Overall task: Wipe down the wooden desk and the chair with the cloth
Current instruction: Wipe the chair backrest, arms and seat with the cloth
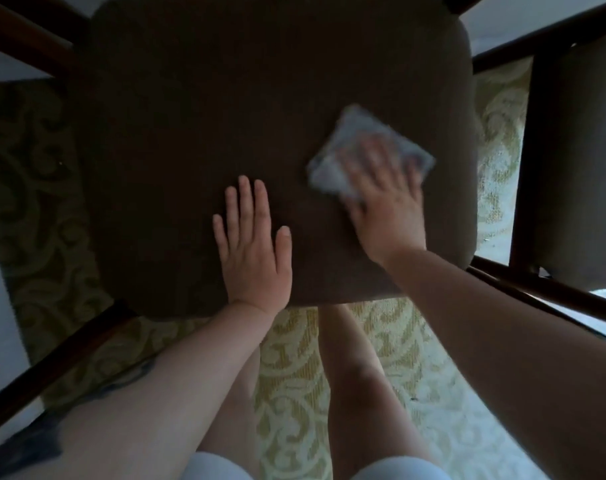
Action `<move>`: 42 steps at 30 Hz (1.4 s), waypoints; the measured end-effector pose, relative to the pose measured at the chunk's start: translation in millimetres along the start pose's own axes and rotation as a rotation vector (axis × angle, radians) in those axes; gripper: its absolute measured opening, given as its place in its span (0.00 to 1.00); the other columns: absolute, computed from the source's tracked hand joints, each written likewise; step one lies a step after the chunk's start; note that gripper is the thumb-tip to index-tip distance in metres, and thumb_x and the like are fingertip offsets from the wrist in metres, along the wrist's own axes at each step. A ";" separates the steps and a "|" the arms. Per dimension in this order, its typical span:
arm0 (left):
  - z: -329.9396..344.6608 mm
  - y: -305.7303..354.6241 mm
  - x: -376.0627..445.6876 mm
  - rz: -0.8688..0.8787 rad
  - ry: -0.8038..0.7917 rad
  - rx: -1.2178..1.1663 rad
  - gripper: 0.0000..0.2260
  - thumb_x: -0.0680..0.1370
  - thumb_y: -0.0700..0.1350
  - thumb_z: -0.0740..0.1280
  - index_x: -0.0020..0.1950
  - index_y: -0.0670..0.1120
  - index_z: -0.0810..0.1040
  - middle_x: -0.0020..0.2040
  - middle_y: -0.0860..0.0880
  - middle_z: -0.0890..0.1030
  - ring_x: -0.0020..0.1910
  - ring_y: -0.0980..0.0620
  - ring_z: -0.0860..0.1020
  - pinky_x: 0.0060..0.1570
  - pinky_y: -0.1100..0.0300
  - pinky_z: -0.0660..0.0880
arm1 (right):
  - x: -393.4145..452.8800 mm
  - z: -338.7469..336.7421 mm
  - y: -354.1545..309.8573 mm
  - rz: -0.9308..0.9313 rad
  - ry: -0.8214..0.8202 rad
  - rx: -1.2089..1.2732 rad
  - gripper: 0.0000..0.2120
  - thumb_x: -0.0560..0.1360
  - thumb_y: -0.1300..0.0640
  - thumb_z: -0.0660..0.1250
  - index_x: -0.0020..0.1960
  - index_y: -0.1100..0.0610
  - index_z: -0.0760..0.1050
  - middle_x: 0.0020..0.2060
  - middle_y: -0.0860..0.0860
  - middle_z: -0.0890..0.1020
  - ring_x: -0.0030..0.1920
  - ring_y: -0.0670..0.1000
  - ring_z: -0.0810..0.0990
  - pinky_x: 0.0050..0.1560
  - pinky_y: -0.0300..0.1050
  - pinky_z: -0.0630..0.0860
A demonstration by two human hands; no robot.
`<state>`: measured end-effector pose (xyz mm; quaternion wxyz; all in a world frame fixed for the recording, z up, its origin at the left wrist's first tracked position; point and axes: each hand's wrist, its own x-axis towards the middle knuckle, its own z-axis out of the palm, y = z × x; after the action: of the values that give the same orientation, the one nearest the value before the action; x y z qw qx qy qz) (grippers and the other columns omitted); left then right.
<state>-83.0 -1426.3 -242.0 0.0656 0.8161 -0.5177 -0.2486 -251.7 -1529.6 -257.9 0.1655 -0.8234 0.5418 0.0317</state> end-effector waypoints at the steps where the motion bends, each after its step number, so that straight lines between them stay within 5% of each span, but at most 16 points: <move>1: 0.9 5.0 3.5 0.012 -0.001 0.002 0.28 0.81 0.54 0.46 0.79 0.49 0.44 0.79 0.52 0.43 0.78 0.54 0.40 0.74 0.55 0.34 | -5.2 -2.3 -3.6 0.317 0.080 0.063 0.26 0.81 0.48 0.56 0.78 0.44 0.57 0.78 0.51 0.56 0.78 0.53 0.49 0.75 0.57 0.43; 3: 3.2 15.2 11.0 0.023 -0.002 -0.004 0.28 0.81 0.54 0.46 0.80 0.49 0.44 0.79 0.52 0.43 0.77 0.54 0.39 0.74 0.55 0.33 | -20.2 -0.1 -33.8 0.542 0.114 0.101 0.27 0.81 0.50 0.57 0.78 0.45 0.56 0.79 0.52 0.53 0.79 0.54 0.46 0.76 0.61 0.43; 8: 4.3 23.9 24.9 -0.011 -0.019 0.014 0.27 0.81 0.54 0.44 0.79 0.49 0.44 0.80 0.49 0.45 0.78 0.53 0.40 0.74 0.52 0.35 | 10.1 -4.5 -24.6 -0.420 -0.174 -0.066 0.27 0.79 0.52 0.58 0.77 0.47 0.58 0.78 0.51 0.56 0.78 0.54 0.50 0.75 0.57 0.44; 10: 1.8 23.1 28.1 0.028 -0.026 0.036 0.27 0.81 0.54 0.45 0.79 0.49 0.44 0.80 0.50 0.44 0.78 0.53 0.40 0.74 0.53 0.35 | 33.8 -12.8 11.5 -0.163 -0.045 -0.040 0.27 0.80 0.51 0.59 0.77 0.46 0.59 0.78 0.52 0.59 0.78 0.55 0.54 0.75 0.56 0.45; 13: 4.1 23.4 30.4 0.029 -0.021 0.052 0.27 0.81 0.54 0.46 0.79 0.49 0.43 0.80 0.50 0.44 0.77 0.53 0.38 0.74 0.52 0.35 | 15.0 -16.7 9.0 0.601 0.180 0.124 0.26 0.82 0.49 0.55 0.78 0.43 0.54 0.79 0.50 0.52 0.79 0.53 0.46 0.75 0.59 0.42; 14: 5.7 23.9 30.1 0.015 -0.026 0.048 0.28 0.81 0.54 0.46 0.79 0.49 0.43 0.80 0.50 0.44 0.77 0.54 0.38 0.74 0.52 0.35 | 2.0 -12.0 -8.4 0.637 0.170 0.115 0.26 0.81 0.50 0.55 0.78 0.44 0.55 0.79 0.51 0.52 0.79 0.54 0.46 0.75 0.61 0.41; 19: 8.9 22.8 21.7 -0.004 -0.016 0.042 0.28 0.81 0.52 0.47 0.80 0.48 0.46 0.80 0.49 0.45 0.78 0.52 0.41 0.75 0.51 0.37 | 5.7 -6.1 -24.3 -0.407 -0.181 -0.082 0.27 0.79 0.51 0.56 0.78 0.45 0.57 0.79 0.50 0.55 0.78 0.54 0.49 0.74 0.59 0.41; 20: 7.6 19.5 22.0 -0.008 -0.005 0.050 0.28 0.81 0.53 0.47 0.80 0.48 0.46 0.80 0.49 0.46 0.78 0.52 0.41 0.75 0.51 0.37 | 21.5 -9.3 -9.8 -0.438 -0.161 -0.130 0.27 0.80 0.50 0.57 0.78 0.45 0.57 0.78 0.50 0.56 0.78 0.54 0.51 0.74 0.59 0.41; 24: 1.2 -2.8 23.7 -0.066 0.013 0.086 0.28 0.82 0.53 0.48 0.80 0.48 0.43 0.80 0.48 0.44 0.78 0.50 0.40 0.74 0.50 0.36 | 14.6 -12.8 8.7 0.317 0.139 0.108 0.24 0.80 0.51 0.60 0.75 0.47 0.64 0.78 0.50 0.57 0.78 0.53 0.51 0.75 0.61 0.43; 25: -0.3 -10.5 23.8 -0.095 0.022 0.089 0.28 0.82 0.52 0.49 0.80 0.48 0.43 0.80 0.48 0.43 0.78 0.50 0.39 0.74 0.49 0.37 | -5.3 -8.1 -5.6 0.355 0.158 0.124 0.24 0.78 0.53 0.61 0.74 0.48 0.64 0.78 0.52 0.58 0.78 0.54 0.52 0.75 0.63 0.47; 31: -11.7 -60.3 4.2 -0.142 0.052 0.164 0.29 0.81 0.52 0.49 0.80 0.47 0.44 0.80 0.46 0.45 0.78 0.47 0.43 0.74 0.45 0.38 | -25.8 11.3 -50.1 -0.813 -0.249 -0.192 0.30 0.75 0.55 0.59 0.76 0.46 0.61 0.78 0.51 0.57 0.78 0.55 0.52 0.74 0.58 0.42; 33: -19.0 -73.2 -7.8 -0.266 0.088 0.175 0.29 0.82 0.52 0.49 0.80 0.47 0.43 0.80 0.45 0.43 0.78 0.46 0.42 0.74 0.42 0.39 | -0.4 10.8 -43.1 -0.550 -0.135 -0.120 0.29 0.76 0.57 0.61 0.76 0.46 0.63 0.76 0.51 0.62 0.77 0.55 0.57 0.74 0.54 0.37; 35: -23.9 -86.0 -19.6 -0.408 0.135 0.168 0.29 0.82 0.53 0.49 0.80 0.48 0.42 0.80 0.45 0.41 0.78 0.45 0.41 0.73 0.40 0.39 | -5.5 5.3 -36.7 -0.001 0.004 0.069 0.27 0.78 0.55 0.61 0.76 0.45 0.62 0.77 0.50 0.60 0.78 0.53 0.54 0.74 0.52 0.34; 37: -28.8 -97.2 -28.9 -0.539 0.185 0.122 0.29 0.83 0.53 0.50 0.80 0.48 0.42 0.80 0.44 0.41 0.78 0.44 0.42 0.73 0.40 0.40 | -41.4 7.7 -56.2 0.184 0.041 0.088 0.27 0.79 0.53 0.60 0.77 0.45 0.60 0.78 0.51 0.57 0.78 0.53 0.50 0.76 0.60 0.43; 39: -30.6 -109.4 -36.4 -0.598 0.211 0.070 0.29 0.83 0.53 0.51 0.80 0.47 0.43 0.80 0.43 0.42 0.78 0.43 0.42 0.74 0.42 0.41 | -79.2 21.0 -87.7 -0.029 -0.057 0.045 0.29 0.77 0.54 0.62 0.77 0.47 0.61 0.78 0.53 0.58 0.78 0.56 0.50 0.74 0.63 0.45; 42: -26.0 -126.2 -49.0 -0.477 0.178 0.062 0.28 0.82 0.52 0.52 0.80 0.47 0.45 0.80 0.43 0.44 0.78 0.42 0.43 0.75 0.42 0.44 | -89.0 40.6 -143.6 -0.748 -0.354 -0.085 0.30 0.77 0.52 0.62 0.78 0.46 0.58 0.79 0.50 0.53 0.78 0.54 0.46 0.73 0.57 0.35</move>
<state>15.2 -1329.7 -248.9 0.0254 0.9355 -0.3098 -0.1681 -153.5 -1387.3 -241.3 0.2219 -0.9515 0.1667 0.1326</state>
